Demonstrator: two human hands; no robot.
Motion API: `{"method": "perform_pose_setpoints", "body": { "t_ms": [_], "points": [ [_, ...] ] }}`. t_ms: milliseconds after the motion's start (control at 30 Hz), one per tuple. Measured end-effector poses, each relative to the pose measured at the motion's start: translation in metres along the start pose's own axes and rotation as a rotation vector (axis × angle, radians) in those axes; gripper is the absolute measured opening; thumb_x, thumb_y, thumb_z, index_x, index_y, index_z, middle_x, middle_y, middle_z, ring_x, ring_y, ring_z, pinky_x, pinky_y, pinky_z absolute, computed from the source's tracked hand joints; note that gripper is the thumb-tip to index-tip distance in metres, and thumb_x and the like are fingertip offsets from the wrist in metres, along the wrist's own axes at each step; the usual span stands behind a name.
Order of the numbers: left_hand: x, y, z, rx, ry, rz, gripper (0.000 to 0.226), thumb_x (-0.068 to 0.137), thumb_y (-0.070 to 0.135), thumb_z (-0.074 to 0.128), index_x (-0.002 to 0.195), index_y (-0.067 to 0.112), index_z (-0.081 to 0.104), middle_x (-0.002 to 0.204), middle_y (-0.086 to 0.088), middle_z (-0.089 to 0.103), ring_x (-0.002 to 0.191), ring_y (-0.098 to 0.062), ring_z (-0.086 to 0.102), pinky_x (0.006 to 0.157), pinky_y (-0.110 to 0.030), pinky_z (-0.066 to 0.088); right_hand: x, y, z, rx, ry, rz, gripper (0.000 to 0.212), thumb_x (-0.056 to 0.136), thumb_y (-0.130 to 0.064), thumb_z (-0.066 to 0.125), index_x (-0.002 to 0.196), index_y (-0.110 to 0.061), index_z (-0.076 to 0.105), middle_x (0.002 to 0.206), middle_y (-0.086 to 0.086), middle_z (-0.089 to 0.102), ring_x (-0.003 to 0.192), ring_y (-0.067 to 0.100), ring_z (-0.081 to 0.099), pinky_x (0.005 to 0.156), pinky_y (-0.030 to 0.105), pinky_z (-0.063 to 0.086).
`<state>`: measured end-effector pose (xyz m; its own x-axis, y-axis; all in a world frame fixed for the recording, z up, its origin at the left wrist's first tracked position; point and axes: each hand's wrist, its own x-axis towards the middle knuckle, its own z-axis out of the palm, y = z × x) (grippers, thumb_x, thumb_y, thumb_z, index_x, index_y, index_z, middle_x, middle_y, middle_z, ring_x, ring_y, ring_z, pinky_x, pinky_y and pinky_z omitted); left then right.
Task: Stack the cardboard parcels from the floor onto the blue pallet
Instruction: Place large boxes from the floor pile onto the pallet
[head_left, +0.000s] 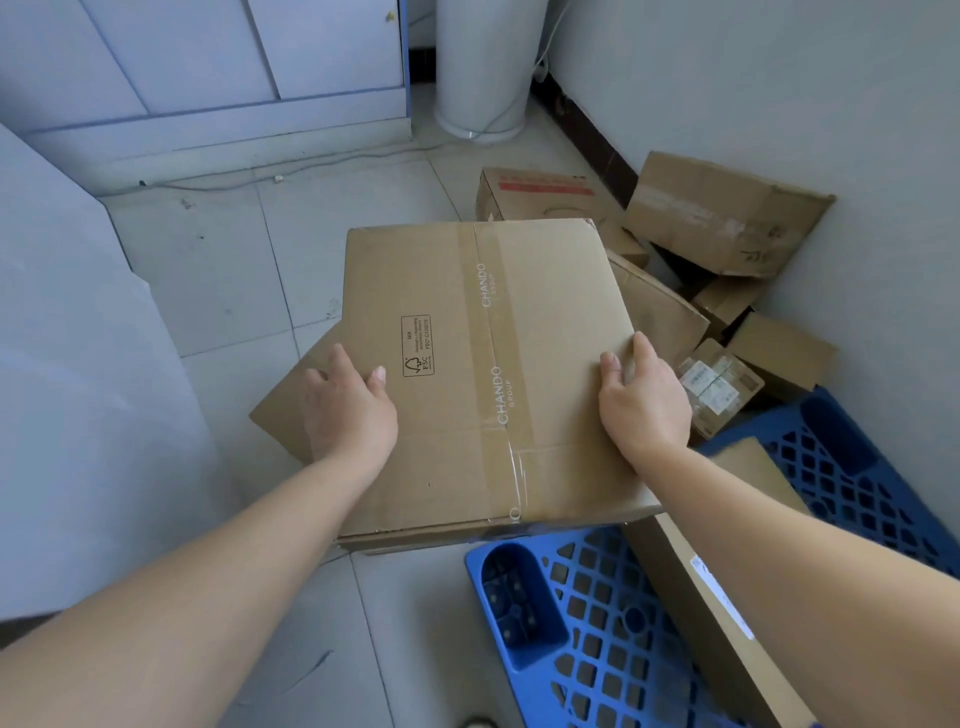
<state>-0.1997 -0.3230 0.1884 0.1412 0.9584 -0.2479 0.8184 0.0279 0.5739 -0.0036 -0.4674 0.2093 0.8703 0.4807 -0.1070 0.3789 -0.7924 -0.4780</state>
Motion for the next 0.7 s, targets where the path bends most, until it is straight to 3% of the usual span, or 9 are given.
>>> {"method": "perform_pose_setpoints", "body": {
  "t_ms": [400,700],
  "points": [
    [-0.115,-0.044,0.049,-0.062,0.01,-0.091,0.055,0.099,0.034,0.039,0.149,0.016,0.022,0.14,-0.017,0.033,0.129,-0.034,0.036,0.099,-0.047,0.037,-0.064,0.099,-0.004,-0.038,-0.04,-0.006,0.052,0.098,-0.043,0.035,0.144,-0.022,0.028,0.133,0.009,0.049,0.121,0.029,0.045,0.093,0.039,0.037],
    [-0.206,-0.083,0.12,-0.063,0.021,-0.181,0.053,0.099,0.032,0.041,0.147,0.015,0.027,0.133,-0.019,0.038,0.121,-0.036,0.042,0.094,-0.044,0.039,-0.101,0.198,0.005,-0.053,-0.13,-0.022,0.053,0.098,-0.044,0.035,0.146,-0.024,0.025,0.137,0.007,0.047,0.125,0.028,0.043,0.096,0.038,0.035]
  ]
}}
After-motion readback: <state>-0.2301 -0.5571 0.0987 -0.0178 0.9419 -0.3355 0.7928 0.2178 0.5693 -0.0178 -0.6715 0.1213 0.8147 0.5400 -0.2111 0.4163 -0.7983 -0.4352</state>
